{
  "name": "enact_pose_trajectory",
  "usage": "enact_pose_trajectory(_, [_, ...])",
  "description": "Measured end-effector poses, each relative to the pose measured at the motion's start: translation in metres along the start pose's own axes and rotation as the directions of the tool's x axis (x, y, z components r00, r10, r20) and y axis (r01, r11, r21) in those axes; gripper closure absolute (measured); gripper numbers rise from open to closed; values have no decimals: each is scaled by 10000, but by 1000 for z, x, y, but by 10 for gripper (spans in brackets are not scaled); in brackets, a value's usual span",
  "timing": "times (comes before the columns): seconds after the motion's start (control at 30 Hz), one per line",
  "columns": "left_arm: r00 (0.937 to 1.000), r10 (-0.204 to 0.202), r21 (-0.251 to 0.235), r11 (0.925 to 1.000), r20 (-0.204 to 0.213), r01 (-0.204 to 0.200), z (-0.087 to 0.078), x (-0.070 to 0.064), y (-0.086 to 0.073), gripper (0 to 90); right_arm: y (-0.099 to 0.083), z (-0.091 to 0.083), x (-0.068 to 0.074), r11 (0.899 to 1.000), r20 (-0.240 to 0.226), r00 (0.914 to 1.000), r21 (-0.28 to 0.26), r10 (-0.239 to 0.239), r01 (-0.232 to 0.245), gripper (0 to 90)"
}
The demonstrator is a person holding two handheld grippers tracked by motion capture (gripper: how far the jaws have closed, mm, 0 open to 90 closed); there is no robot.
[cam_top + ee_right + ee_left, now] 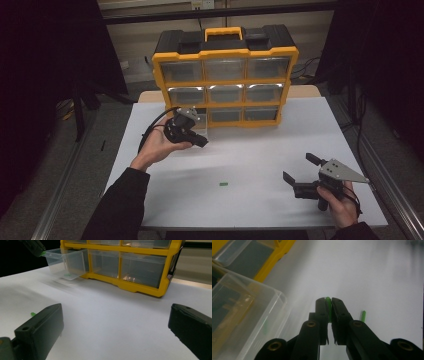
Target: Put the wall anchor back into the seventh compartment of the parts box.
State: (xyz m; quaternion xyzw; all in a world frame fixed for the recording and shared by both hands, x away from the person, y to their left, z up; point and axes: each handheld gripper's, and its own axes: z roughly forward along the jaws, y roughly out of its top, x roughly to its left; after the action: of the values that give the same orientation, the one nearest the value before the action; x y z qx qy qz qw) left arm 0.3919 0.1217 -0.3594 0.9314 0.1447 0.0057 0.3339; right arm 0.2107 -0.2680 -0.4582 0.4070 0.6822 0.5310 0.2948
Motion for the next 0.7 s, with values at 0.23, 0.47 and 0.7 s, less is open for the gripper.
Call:
enact_pose_trajectory(0.23, [9997,39,-25,10000,-252,-39,-15,6,6,845,0,0,0,10000,15,10000,-17,97,-97,0])
enact_pose_trajectory(0.47, [9989,17,-8,10000,-460,-18,-23,13,10,845,0,0,-1,10000,79,10000,-38,44,-44,1])
enact_pose_trajectory(0.7, [9971,-75,73,9999,-756,81,-33,25,14,845,0,0,-1,10000,77,10000,-11,21,-21,1])
